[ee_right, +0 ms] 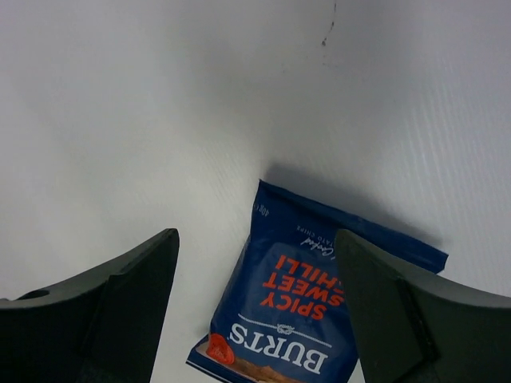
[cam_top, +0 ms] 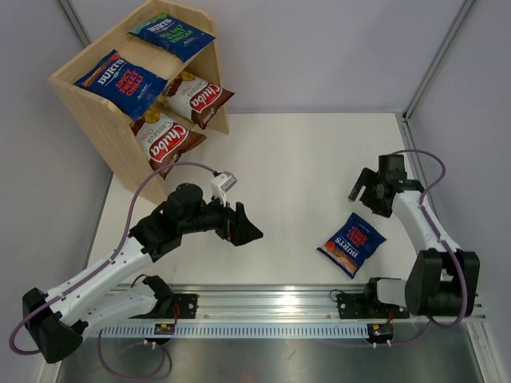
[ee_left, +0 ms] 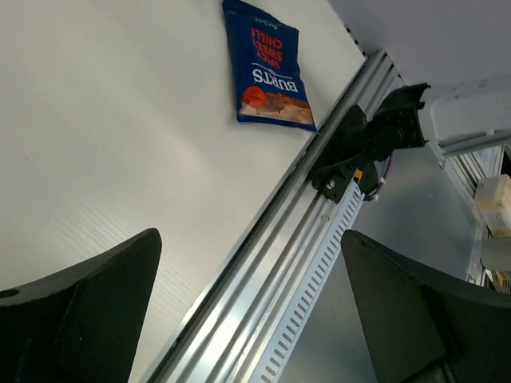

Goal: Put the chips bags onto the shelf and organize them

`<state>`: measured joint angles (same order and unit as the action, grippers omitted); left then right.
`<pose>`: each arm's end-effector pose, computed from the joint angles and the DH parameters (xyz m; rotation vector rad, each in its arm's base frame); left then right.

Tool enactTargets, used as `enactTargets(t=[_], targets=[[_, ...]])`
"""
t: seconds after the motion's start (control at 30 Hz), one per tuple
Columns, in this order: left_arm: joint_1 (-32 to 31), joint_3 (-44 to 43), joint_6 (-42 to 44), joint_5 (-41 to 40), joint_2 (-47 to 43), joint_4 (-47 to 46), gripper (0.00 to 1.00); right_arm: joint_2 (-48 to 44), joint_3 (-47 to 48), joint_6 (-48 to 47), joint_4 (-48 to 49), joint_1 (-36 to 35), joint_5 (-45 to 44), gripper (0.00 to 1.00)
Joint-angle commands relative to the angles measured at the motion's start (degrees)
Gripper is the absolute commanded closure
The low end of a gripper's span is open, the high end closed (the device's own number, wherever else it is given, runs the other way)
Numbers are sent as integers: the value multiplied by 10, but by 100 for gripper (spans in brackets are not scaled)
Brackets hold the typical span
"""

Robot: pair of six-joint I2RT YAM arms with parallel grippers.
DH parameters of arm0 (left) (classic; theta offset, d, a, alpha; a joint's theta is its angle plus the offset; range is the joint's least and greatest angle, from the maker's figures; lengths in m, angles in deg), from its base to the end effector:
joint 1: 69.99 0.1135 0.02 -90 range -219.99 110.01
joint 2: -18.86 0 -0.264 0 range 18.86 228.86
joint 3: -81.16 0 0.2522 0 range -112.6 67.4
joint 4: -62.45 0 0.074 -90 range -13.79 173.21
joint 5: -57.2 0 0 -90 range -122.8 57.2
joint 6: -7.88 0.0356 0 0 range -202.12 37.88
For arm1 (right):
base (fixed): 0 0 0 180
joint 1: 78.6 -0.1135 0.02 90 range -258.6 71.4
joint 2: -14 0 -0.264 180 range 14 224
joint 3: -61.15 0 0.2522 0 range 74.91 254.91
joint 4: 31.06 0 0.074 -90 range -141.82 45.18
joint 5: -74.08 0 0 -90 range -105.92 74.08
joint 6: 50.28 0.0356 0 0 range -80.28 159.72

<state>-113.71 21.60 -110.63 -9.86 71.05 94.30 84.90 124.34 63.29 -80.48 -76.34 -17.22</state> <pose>0.1389 -0.1520 0.3102 0.5643 2.0995 -1.1710 0.2428 -0.0104 0.2371 0.5831 2.5045 0.1116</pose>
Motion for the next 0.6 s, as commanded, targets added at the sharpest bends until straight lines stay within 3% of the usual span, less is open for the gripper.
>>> enactTargets(t=[0.0,0.07,0.27,0.43,0.57], targets=[[-5,44,11,61,-54,-55,1,90,82,-87,-22,2,15,14],[-6,59,12,60,-73,-48,1,125,111,-111,-40,2,-1,16],[-19,85,-2,62,-101,-49,1,197,144,-154,-64,1,61,17],[-31,88,-2,62,-110,-48,1,281,202,-203,-162,2,45,13],[-35,88,0,61,-108,-48,1,314,192,-194,-139,1,24,20]])
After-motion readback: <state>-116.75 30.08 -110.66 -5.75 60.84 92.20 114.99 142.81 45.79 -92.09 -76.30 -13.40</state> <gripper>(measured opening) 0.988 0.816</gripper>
